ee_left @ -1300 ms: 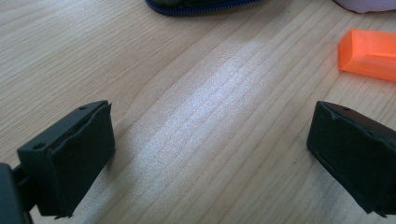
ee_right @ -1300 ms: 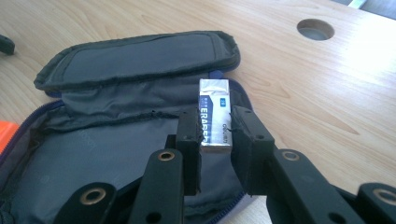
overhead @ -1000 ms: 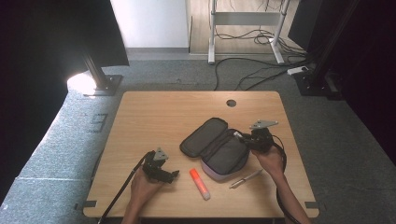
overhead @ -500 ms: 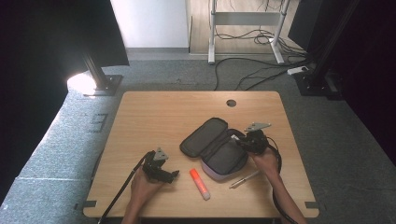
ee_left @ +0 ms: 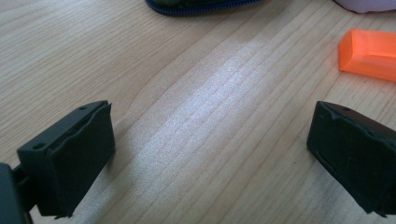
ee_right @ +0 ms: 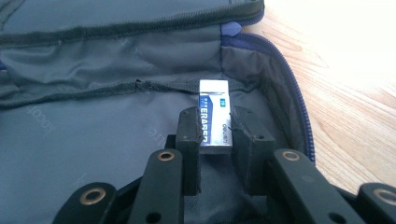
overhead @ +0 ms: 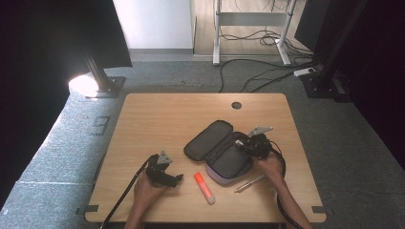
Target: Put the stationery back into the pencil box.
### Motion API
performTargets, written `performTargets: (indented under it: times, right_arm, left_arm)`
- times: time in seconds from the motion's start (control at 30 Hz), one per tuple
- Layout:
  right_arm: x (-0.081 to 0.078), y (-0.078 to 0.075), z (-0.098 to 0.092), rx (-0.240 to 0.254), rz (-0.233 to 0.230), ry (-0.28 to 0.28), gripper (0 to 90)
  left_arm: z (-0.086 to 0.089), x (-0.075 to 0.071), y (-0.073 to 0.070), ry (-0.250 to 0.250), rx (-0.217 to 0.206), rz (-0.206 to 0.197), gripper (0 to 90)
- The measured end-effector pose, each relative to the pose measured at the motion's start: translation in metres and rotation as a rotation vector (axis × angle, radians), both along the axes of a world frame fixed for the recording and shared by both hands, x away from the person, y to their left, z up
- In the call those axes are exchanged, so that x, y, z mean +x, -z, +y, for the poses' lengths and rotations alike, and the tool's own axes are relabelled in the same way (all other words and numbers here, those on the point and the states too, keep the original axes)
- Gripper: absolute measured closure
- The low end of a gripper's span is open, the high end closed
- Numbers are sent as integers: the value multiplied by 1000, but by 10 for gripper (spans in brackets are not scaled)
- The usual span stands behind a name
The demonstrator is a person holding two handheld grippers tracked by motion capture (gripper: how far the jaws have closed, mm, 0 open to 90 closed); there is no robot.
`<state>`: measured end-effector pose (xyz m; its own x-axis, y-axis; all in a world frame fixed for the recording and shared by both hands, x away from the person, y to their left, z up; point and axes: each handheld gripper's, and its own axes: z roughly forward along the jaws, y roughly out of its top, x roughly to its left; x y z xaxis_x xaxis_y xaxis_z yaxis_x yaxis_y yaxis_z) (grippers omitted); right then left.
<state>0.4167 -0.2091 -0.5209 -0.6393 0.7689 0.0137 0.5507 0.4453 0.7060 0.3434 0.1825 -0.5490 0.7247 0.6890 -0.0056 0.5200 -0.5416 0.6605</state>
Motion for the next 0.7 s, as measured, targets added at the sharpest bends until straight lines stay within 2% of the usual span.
performTargets:
  times: [0.47,0.7]
  right_arm:
    - [1,1,2,-4,-1,-8,708]
    - [-2,-4,0,12,-2,-16,674]
  left_arm:
    - [0,0,0,0,0,0,5]
    - [0,0,0,0,0,0,6]
